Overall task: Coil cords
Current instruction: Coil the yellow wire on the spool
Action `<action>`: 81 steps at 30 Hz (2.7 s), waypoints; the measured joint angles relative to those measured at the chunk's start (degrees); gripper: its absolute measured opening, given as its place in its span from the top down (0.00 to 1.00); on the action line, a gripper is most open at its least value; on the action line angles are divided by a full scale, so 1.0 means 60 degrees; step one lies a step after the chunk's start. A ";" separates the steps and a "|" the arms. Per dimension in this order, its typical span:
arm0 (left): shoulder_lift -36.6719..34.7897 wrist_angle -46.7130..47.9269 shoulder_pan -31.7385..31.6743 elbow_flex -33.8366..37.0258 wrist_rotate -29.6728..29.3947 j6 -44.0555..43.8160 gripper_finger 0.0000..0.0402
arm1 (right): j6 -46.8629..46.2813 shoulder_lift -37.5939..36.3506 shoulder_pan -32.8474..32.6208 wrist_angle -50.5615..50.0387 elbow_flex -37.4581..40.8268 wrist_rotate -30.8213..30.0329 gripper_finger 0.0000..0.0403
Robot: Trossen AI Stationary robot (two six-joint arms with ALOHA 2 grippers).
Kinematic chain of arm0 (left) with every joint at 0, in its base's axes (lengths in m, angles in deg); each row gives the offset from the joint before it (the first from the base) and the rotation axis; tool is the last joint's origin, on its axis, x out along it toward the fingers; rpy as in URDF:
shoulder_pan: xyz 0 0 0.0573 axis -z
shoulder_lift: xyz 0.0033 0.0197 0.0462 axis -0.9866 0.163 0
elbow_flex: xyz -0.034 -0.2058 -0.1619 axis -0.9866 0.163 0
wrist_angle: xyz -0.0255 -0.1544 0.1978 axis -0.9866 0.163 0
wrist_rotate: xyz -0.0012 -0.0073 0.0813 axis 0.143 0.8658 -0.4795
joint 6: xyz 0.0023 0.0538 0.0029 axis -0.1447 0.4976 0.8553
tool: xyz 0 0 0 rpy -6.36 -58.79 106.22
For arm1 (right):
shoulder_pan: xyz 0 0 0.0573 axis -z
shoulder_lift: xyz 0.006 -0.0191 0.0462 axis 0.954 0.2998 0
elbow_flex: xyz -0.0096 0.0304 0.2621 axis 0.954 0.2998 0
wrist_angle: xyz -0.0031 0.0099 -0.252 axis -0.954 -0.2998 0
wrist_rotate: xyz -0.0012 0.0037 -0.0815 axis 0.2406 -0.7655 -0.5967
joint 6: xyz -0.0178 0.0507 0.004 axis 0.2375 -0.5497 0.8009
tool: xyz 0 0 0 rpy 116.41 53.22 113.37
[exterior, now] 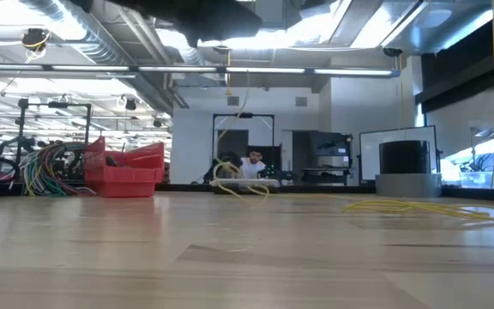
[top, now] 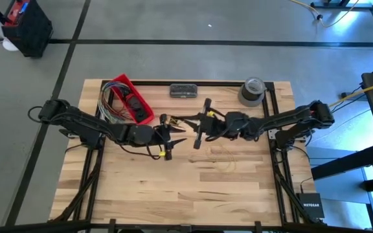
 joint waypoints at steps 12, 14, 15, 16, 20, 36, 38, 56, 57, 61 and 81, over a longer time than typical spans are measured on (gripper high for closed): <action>0.0136 0.0753 -0.0227 0.0015 0.0297 0.0032 0.68 | 0.0266 0.0359 -0.0117 0.0324 -0.0004 -0.0129 0.99; -0.0036 0.1085 -0.0216 0.0012 0.0300 0.0035 0.69 | 0.0333 0.0359 -0.0127 0.0320 -0.0004 -0.0178 0.99; -0.0085 0.1252 -0.0213 0.0012 0.0298 0.0031 0.69 | 0.0342 0.0359 -0.0127 0.0321 -0.0004 -0.0178 0.99; -0.0159 0.1397 -0.0209 0.0012 0.0304 0.0029 0.70 | 0.0339 0.0359 -0.0127 0.0330 -0.0004 -0.0164 0.99; -0.0190 0.1664 -0.0216 0.0004 0.0297 -0.0057 0.73 | 0.0299 0.0363 -0.0124 0.0518 0.0000 -0.0098 0.99; -0.1003 0.3484 -0.0198 0.0004 -0.0941 0.0440 0.99 | 0.0529 0.0363 -0.0486 0.0550 0.0000 -0.0091 0.99; -0.1464 0.4222 -0.0142 0.0004 -0.1581 0.0103 0.99 | 0.0748 0.0363 -0.0670 0.0559 0.0000 -0.0087 0.99; -0.3530 0.5805 0.1033 0.0004 -0.1864 -0.1276 0.99 | 0.2770 0.0792 -0.0534 -0.2116 -0.0007 -0.1229 0.99; -0.3520 0.5690 0.1033 0.0004 -0.1646 -0.1275 0.99 | 0.2775 0.0874 -0.0450 -0.2113 -0.0007 -0.1367 0.99; -0.3378 0.5101 0.1026 0.0004 -0.0354 -0.1111 1.00 | 0.2737 0.1098 -0.0166 -0.2131 -0.0007 -0.1980 0.99; -0.0709 0.0789 0.0162 0.0004 -0.0310 -0.0559 1.00 | 0.0594 0.1215 -0.0091 -0.0082 0.0002 -0.1502 0.99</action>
